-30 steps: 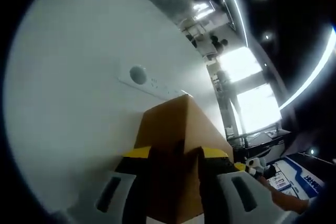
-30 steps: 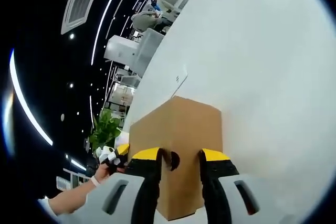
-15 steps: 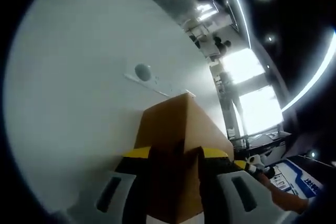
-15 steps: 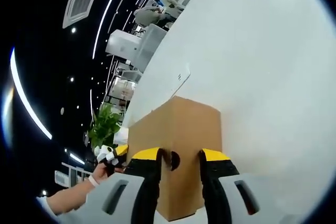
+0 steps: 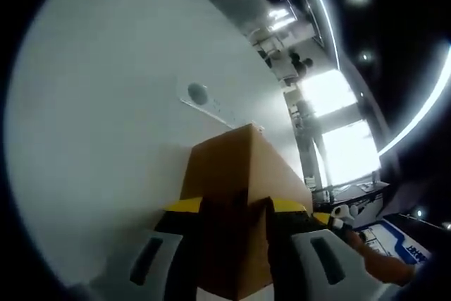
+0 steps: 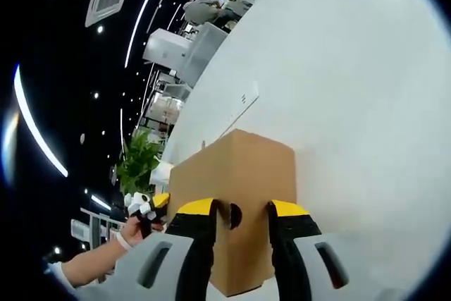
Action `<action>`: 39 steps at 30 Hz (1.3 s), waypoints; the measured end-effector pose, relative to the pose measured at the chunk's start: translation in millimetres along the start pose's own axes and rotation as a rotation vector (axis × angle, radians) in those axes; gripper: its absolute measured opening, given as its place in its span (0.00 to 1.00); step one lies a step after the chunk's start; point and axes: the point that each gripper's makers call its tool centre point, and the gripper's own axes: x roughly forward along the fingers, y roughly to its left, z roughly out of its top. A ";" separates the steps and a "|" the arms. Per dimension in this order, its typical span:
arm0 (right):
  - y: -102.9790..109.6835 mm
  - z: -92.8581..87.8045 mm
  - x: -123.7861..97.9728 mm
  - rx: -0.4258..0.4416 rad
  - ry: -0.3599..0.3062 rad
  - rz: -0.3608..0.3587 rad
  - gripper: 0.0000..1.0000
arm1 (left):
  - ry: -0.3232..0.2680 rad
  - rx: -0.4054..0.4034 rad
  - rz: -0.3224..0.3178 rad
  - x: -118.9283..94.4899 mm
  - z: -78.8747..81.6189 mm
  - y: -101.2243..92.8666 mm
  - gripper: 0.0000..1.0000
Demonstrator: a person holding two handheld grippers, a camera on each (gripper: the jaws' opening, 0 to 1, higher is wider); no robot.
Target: Operate the shoe box by opening the lid, removing the specified soft item, and placing it in the target area until the item is outside and the box remains undamaged.
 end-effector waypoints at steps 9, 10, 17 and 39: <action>4.0 -0.5 1.4 -0.047 0.021 -0.020 0.29 | -0.012 -0.019 0.005 -6.2 -4.8 3.6 0.33; 5.9 1.7 1.2 -0.053 0.014 -0.013 0.26 | -0.014 -0.020 0.005 -6.9 -5.5 3.7 0.33; 8.3 3.2 5.4 -0.077 0.051 -0.024 0.25 | -0.022 -0.034 0.009 -11.5 -12.5 2.0 0.33; 6.6 0.6 9.5 0.021 0.067 0.031 0.31 | -0.022 -0.055 0.009 -18.0 -18.6 4.1 0.33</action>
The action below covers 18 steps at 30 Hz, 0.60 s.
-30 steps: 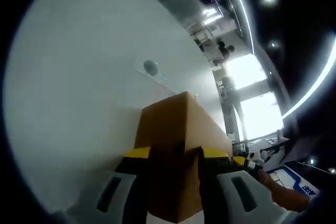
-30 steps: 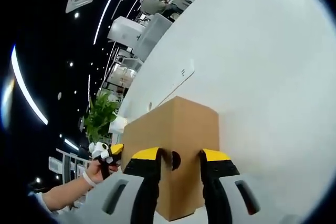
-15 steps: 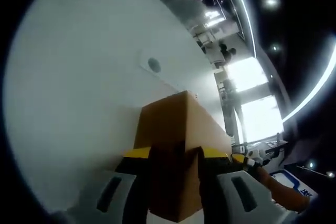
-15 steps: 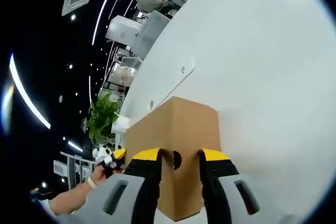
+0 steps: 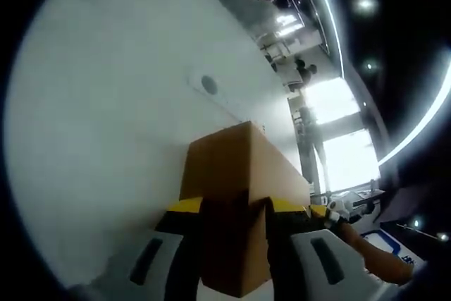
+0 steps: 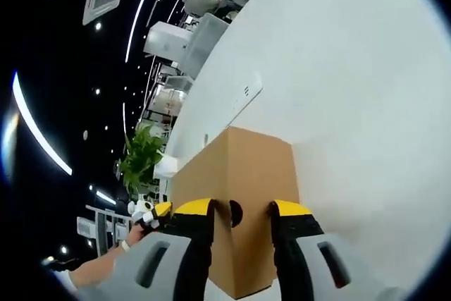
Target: Operate the shoe box by opening the lid, removing the specified soft item, and placing it in the target area until the item is outside and the box remains undamaged.
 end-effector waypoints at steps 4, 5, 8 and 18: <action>0.7 0.7 0.4 -0.007 0.002 0.003 0.31 | -0.006 -0.005 0.000 -1.3 -1.0 -0.1 0.33; 1.1 0.4 0.4 -0.008 0.003 0.003 0.31 | -0.007 -0.005 0.001 -1.8 -1.4 -0.3 0.33; 3.2 -0.2 0.9 -0.019 0.001 0.001 0.31 | -0.009 -0.010 0.005 -5.0 -4.8 0.5 0.33; 1.4 4.1 2.2 -0.048 -0.014 0.004 0.31 | -0.013 -0.016 0.014 -7.8 -8.2 0.9 0.33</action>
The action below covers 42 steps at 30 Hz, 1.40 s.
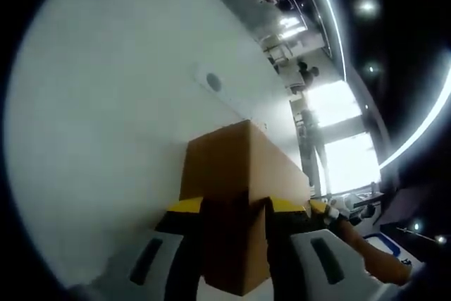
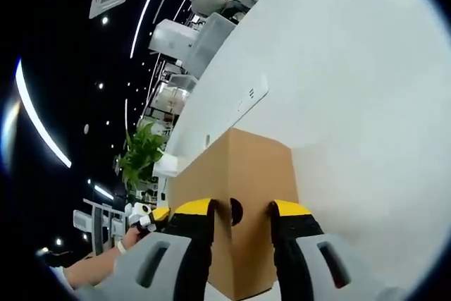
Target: Operate the shoe box by opening the lid, removing the specified soft item, and placing it in the target area until the item is outside and the box remains undamaged.
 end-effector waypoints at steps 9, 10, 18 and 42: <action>-0.5 -0.3 -0.5 0.000 -0.001 0.006 0.31 | 0.001 0.005 0.003 -0.1 -1.3 -1.1 0.33; -0.8 0.0 -0.5 -0.002 -0.001 0.007 0.31 | 0.001 0.003 0.003 -0.1 -1.3 -1.2 0.33; 0.9 -2.5 -1.2 -0.002 -0.005 0.012 0.31 | 0.007 0.003 0.010 0.3 -2.5 -1.3 0.33; -3.5 -0.1 0.6 -0.011 -0.021 0.012 0.31 | 0.017 0.001 0.011 0.4 -3.2 0.9 0.33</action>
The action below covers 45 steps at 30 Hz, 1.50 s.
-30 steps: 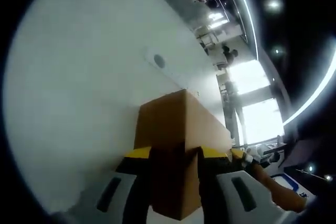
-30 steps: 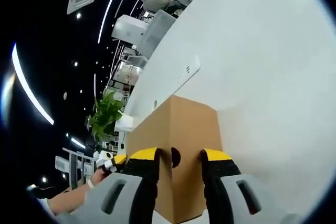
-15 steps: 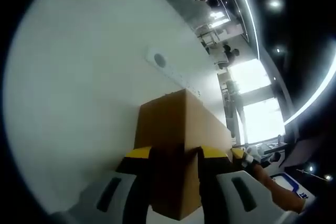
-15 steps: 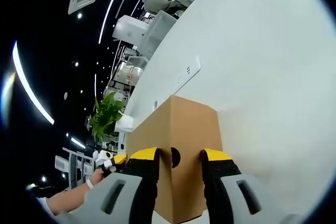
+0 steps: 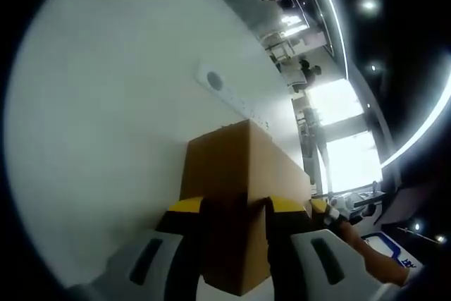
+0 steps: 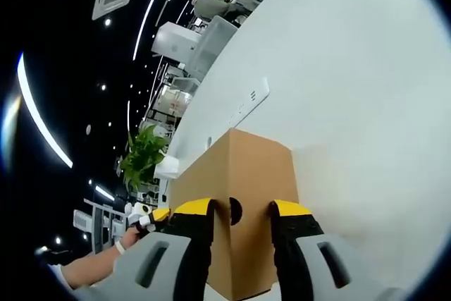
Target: Operate the shoe box by opening the lid, removing the specified soft item, and placing it in the target area until the item is outside and the box remains undamaged.
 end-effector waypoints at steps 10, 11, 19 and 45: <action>4.7 -4.0 -1.2 0.002 -0.003 0.000 0.31 | 0.011 0.016 -0.001 0.6 -1.3 0.2 0.38; 5.4 -4.6 -1.4 0.002 -0.002 0.001 0.31 | 0.020 0.018 0.007 0.9 -2.9 1.4 0.41; 8.8 -7.4 -2.7 0.007 -0.001 0.002 0.31 | 0.019 0.023 0.004 3.1 -3.5 0.0 0.55; 2.1 -1.8 -0.7 0.008 0.004 0.007 0.31 | -0.007 0.433 0.132 -32.2 4.0 -14.7 0.77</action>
